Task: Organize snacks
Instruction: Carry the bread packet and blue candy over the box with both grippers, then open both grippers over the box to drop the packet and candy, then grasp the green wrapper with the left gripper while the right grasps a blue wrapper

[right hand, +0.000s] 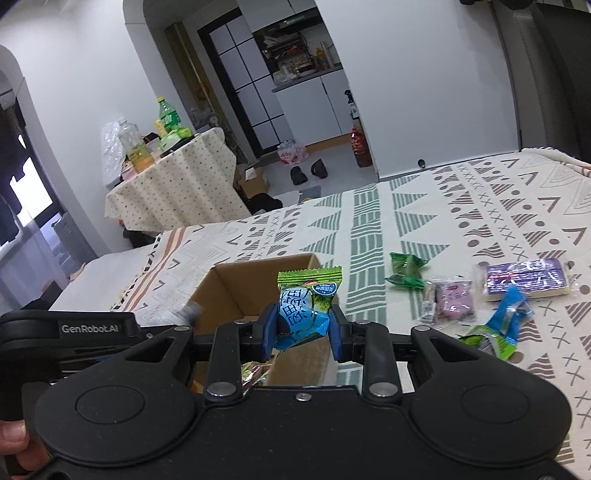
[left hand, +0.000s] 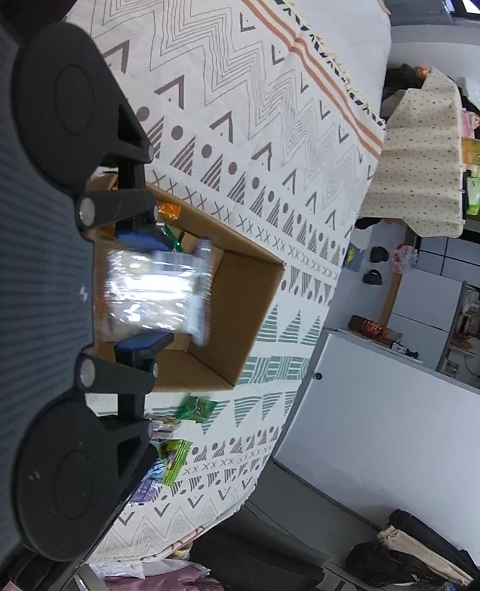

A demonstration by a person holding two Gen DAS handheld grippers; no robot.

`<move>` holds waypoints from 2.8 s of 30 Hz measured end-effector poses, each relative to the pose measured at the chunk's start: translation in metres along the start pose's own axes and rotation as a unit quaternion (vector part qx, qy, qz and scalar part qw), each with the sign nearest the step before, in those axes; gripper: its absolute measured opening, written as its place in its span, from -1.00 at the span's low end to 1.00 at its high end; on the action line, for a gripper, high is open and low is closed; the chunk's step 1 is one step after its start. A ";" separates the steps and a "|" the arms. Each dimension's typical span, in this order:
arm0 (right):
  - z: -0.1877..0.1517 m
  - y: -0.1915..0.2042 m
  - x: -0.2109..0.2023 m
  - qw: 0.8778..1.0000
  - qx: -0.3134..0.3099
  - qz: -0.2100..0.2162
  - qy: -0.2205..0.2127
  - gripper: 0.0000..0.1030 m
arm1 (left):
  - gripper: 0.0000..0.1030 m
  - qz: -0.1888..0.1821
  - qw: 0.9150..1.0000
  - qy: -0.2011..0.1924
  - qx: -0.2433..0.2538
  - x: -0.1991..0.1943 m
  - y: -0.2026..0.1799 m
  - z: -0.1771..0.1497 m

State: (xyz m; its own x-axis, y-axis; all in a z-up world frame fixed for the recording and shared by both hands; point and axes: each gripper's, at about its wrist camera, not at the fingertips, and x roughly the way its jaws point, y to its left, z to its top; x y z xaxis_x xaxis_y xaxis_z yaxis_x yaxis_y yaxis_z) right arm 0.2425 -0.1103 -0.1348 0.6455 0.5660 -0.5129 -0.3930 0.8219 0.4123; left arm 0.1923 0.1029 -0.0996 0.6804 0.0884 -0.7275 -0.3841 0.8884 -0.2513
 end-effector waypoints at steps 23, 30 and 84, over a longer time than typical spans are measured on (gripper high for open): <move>0.011 0.013 -0.013 1.000 0.024 0.008 -0.003 -0.12 | 0.56 0.006 1.000 -0.007 -0.008 -0.021 0.016 0.013; 0.015 -0.006 -0.031 0.998 0.057 -0.012 0.005 -0.01 | 0.69 0.002 1.000 -0.011 0.015 -0.032 -0.006 0.008; -0.001 -0.172 -0.053 0.977 0.186 -0.097 0.039 0.28 | 0.67 -0.073 0.994 0.049 0.067 0.056 -0.166 -0.059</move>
State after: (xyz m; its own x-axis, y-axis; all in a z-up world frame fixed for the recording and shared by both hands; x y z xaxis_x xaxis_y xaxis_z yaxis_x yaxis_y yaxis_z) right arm 0.2756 -0.2811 -0.1791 0.6275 0.4163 -0.6580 0.0061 0.8424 0.5388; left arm 0.2574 -0.0661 -0.1368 0.6568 -0.0848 -0.7493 -0.1949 0.9408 -0.2773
